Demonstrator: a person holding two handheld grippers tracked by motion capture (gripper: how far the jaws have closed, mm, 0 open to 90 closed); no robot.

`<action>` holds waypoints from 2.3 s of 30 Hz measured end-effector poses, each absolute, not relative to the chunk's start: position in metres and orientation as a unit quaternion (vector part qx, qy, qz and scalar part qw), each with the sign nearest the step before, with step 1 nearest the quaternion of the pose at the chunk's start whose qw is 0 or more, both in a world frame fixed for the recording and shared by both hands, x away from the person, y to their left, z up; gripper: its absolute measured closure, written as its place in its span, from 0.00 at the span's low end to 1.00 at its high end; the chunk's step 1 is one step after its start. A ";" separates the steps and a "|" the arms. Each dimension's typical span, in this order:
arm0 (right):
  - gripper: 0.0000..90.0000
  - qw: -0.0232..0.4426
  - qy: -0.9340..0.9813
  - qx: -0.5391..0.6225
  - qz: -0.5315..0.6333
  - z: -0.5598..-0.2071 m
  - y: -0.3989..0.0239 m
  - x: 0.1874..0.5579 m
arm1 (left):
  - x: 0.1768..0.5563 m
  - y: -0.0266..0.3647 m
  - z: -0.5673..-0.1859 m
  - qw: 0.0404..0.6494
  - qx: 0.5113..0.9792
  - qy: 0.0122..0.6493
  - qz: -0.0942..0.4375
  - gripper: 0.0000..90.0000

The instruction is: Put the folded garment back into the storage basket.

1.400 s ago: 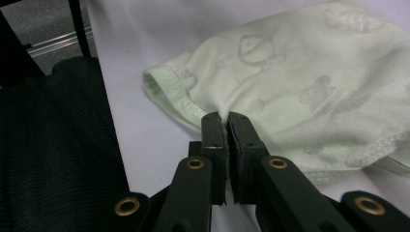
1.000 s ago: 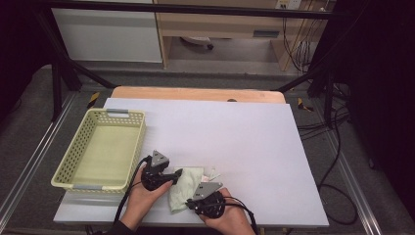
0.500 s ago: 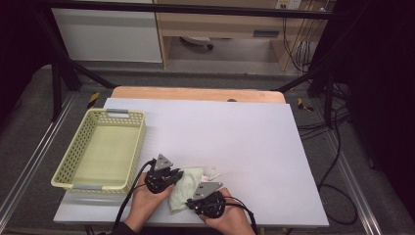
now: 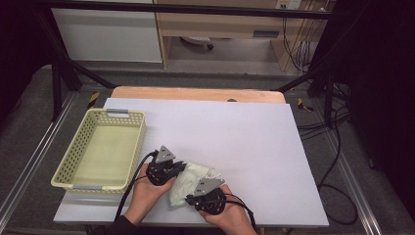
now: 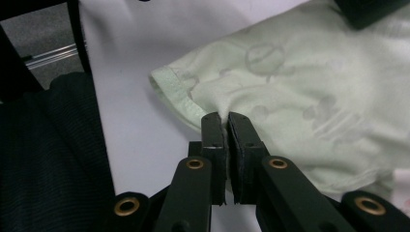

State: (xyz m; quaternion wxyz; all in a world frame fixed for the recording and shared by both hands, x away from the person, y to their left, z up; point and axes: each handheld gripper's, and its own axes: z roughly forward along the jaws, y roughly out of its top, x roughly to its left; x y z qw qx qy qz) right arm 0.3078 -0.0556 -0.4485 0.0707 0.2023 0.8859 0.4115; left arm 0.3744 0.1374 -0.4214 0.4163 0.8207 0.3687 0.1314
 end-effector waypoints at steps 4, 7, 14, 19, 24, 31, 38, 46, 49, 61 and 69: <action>0.96 0.077 0.882 0.204 0.418 -0.439 -0.059 0.317 | 0.384 0.134 -0.410 0.421 0.818 0.366 0.139 0.93; 0.96 0.079 0.880 0.208 0.419 -0.434 -0.063 0.326 | 0.391 0.132 -0.402 0.431 0.811 0.370 0.140 0.93; 0.96 0.081 0.879 0.211 0.419 -0.425 -0.072 0.341 | 0.403 0.127 -0.390 0.433 0.810 0.368 0.144 0.93; 0.96 0.081 0.878 0.208 0.423 -0.419 -0.074 0.345 | 0.406 0.126 -0.385 0.430 0.811 0.368 0.149 0.93; 0.96 0.076 0.879 0.206 0.423 -0.415 -0.073 0.349 | 0.410 0.126 -0.383 0.427 0.812 0.369 0.148 0.93; 0.96 0.073 0.884 0.196 0.418 -0.408 -0.067 0.359 | 0.415 0.130 -0.374 0.423 0.814 0.366 0.156 0.93; 0.96 0.071 0.882 0.195 0.424 -0.400 -0.061 0.369 | 0.419 0.140 -0.367 0.433 0.803 0.376 0.162 0.93; 0.96 0.072 0.885 0.186 0.421 -0.394 -0.052 0.378 | 0.425 0.148 -0.356 0.429 0.805 0.374 0.169 0.93; 0.96 0.073 0.886 0.181 0.420 -0.390 -0.049 0.381 | 0.428 0.151 -0.354 0.434 0.799 0.381 0.167 0.93; 0.96 0.065 0.887 0.171 0.425 -0.374 -0.037 0.398 | 0.441 0.161 -0.337 0.441 0.796 0.386 0.154 0.93; 0.96 0.056 0.888 0.173 0.422 -0.367 -0.031 0.407 | 0.446 0.164 -0.323 0.442 0.798 0.382 0.146 0.93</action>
